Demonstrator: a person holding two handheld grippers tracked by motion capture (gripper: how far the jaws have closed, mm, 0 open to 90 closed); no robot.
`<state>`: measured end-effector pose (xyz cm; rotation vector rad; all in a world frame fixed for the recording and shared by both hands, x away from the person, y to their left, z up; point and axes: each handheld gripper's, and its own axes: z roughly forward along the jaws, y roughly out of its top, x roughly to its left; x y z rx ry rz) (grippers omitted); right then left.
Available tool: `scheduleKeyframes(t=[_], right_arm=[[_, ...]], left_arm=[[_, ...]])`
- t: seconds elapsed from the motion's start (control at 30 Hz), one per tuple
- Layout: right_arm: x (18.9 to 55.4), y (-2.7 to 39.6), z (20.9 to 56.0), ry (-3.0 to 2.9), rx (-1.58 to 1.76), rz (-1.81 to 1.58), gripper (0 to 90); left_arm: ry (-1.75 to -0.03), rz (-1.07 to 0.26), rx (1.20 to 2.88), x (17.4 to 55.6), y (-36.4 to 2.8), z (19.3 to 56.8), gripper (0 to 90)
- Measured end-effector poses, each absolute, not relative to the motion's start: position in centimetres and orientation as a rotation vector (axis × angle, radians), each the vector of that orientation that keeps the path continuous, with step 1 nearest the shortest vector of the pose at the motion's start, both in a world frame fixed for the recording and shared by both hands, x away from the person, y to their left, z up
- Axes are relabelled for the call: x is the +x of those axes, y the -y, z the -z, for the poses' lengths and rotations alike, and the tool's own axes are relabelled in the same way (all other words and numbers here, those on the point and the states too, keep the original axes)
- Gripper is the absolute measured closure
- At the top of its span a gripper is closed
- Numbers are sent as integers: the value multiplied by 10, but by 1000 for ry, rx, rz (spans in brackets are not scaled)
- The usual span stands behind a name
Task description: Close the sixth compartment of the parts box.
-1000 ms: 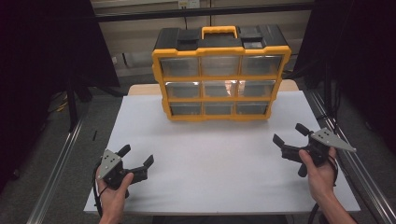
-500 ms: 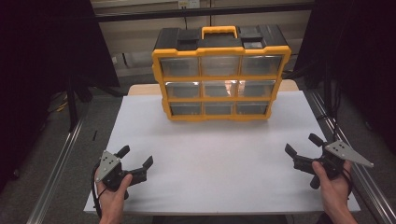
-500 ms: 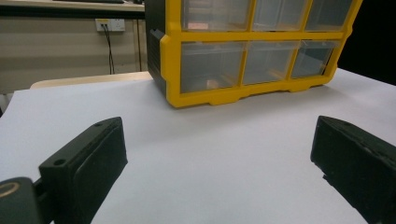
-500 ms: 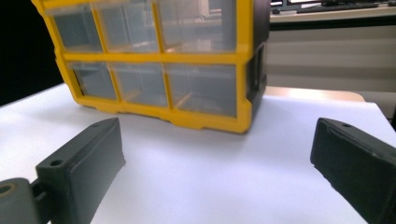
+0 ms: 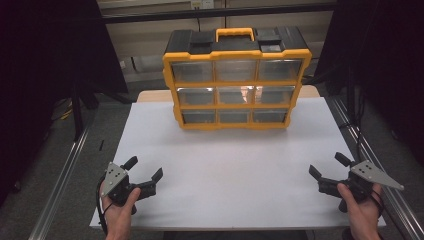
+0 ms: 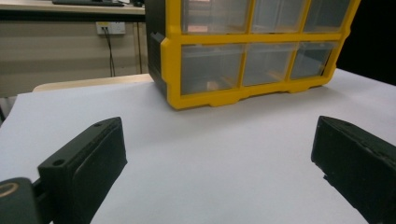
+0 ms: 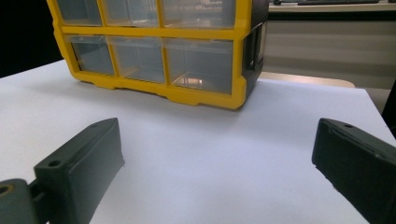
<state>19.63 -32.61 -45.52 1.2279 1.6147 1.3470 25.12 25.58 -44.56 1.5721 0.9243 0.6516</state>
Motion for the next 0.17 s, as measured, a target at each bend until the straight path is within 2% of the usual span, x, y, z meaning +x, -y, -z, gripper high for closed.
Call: scheduleKeyframes(t=[0.1,0.17], right_arm=[[199,323,455,-1606,1225,-1345,17],[200,322,455,-1609,1227,-1343,18]], left_arm=[[-924,-667,1611,252,-257,446,30],[-944,-640,1551,253,-253,447,30]])
